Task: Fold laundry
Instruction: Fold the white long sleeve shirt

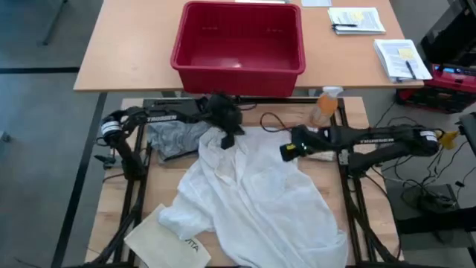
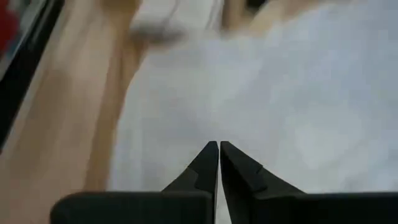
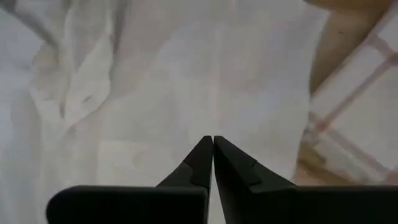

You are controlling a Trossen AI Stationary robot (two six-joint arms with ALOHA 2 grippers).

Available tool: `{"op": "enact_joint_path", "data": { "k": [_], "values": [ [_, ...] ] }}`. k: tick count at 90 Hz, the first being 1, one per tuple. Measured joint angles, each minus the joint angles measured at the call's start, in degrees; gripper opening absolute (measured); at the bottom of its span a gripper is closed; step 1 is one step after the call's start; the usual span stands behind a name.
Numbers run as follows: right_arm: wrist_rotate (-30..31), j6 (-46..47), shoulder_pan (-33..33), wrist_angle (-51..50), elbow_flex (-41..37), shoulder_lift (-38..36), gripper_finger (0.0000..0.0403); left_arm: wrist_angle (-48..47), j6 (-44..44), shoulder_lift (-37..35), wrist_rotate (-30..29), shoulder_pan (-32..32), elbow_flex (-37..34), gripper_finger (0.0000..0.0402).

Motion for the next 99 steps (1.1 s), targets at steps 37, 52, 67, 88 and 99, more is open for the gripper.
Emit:
{"op": "enact_joint_path", "data": {
  "k": [37, 52, 67, 88, 99],
  "values": [
    [-3.2, -15.1, -20.5, -9.4, -0.1, 8.3, 0.0000, 3.9, -7.8, 16.0, -4.6, -9.1, 6.0, 0.0000],
    [-2.4, -20.9, -23.4, -8.5, -0.2, 14.0, 0.0000, 2.7, -11.3, 20.5, -4.6, -7.9, 7.0, 0.0000],
    [-4.3, -22.3, -23.4, -8.7, -1.8, 18.5, 0.0000, -1.5, -12.8, 21.8, -4.5, -6.7, 6.5, 0.0000],
    [-9.3, -15.3, -17.5, -14.3, -6.8, 12.2, 0.0000, -6.8, -12.3, 21.3, -2.8, -6.3, 5.2, 0.0000],
    [-12.6, -8.3, -12.2, -17.3, -10.0, 5.6, 0.0000, -7.1, -12.9, 21.3, -1.1, -6.3, 4.8, 0.0000]
  ]
}}
